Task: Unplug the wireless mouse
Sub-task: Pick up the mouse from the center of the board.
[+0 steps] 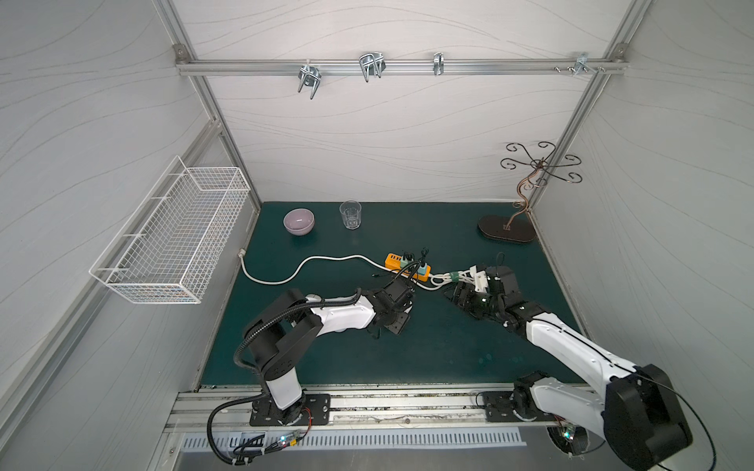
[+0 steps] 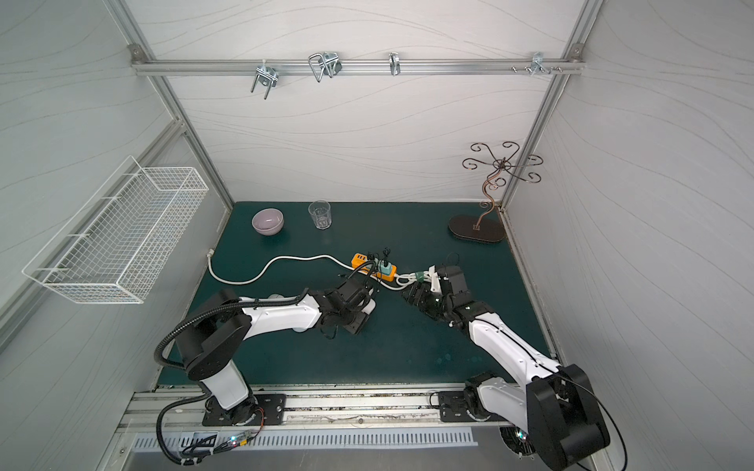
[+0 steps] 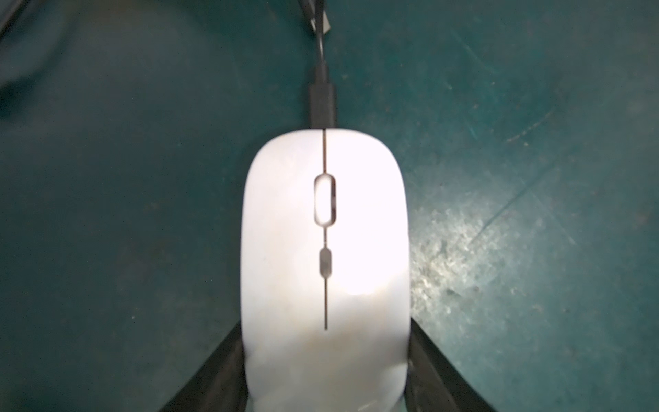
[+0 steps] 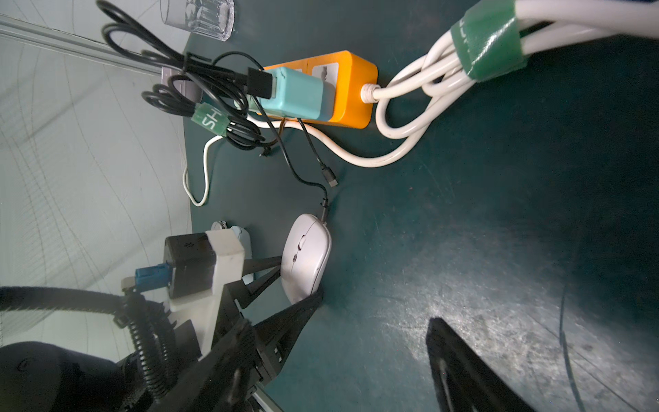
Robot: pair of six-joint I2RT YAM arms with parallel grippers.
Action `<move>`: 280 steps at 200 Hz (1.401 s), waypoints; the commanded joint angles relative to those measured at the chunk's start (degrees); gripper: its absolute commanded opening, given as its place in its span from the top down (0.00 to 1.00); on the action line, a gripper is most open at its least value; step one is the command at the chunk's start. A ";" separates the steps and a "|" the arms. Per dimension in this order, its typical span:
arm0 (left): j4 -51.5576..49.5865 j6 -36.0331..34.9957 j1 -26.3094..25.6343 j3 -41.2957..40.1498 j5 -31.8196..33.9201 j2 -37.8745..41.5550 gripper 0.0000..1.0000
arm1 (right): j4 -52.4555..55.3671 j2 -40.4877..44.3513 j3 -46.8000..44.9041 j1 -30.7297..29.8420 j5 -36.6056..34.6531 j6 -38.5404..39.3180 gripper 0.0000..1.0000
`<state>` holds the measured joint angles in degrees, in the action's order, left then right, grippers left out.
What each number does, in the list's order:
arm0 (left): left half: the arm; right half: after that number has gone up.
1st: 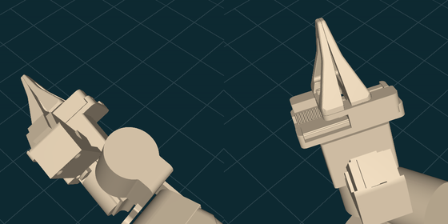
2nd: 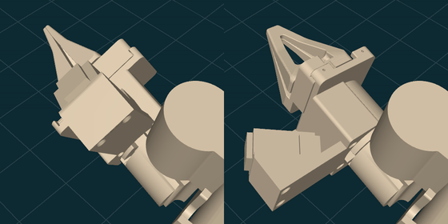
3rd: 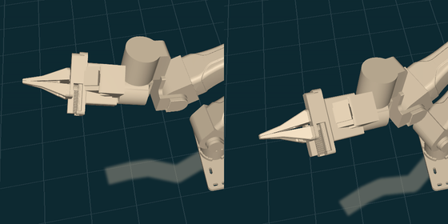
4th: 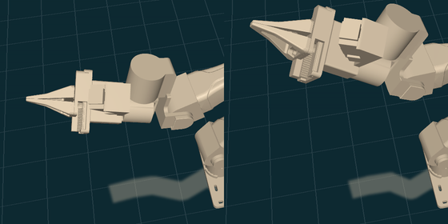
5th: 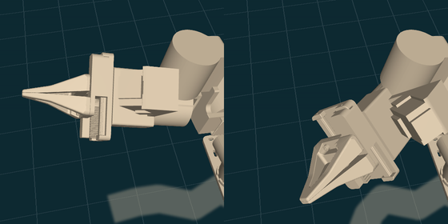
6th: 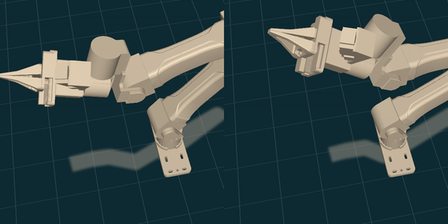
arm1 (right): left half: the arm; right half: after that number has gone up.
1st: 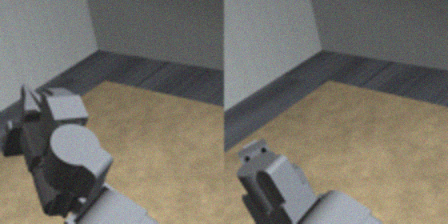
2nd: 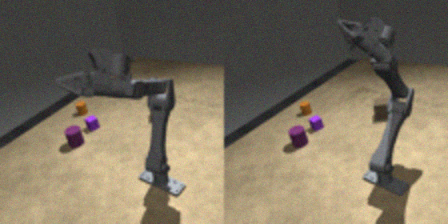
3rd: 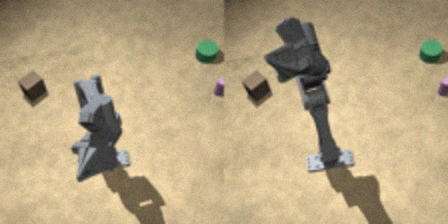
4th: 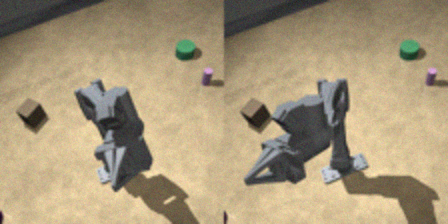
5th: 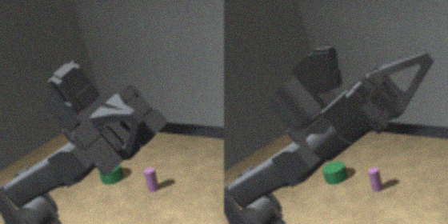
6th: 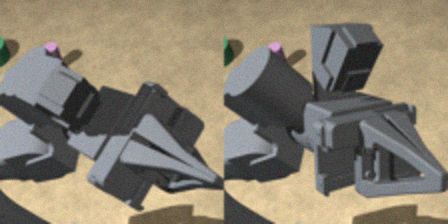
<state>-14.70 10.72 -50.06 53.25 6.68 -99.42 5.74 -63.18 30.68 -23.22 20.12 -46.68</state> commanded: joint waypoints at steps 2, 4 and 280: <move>-1.65 -0.17 -0.39 1.15 2.24 -2.89 0.41 | -1.34 -0.93 -0.40 0.28 0.81 -0.08 0.22; -1.65 -0.17 -0.39 1.15 2.28 -2.93 0.42 | -1.43 -0.90 -0.37 0.28 0.89 0.01 0.22; 7.34 5.87 -0.39 -6.84 -2.88 19.49 0.44 | -29.63 -25.79 9.51 -9.39 10.10 -7.11 0.57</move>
<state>-10.39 14.74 -50.41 46.26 3.62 -82.08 -21.56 -87.72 39.13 -31.77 30.06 -52.80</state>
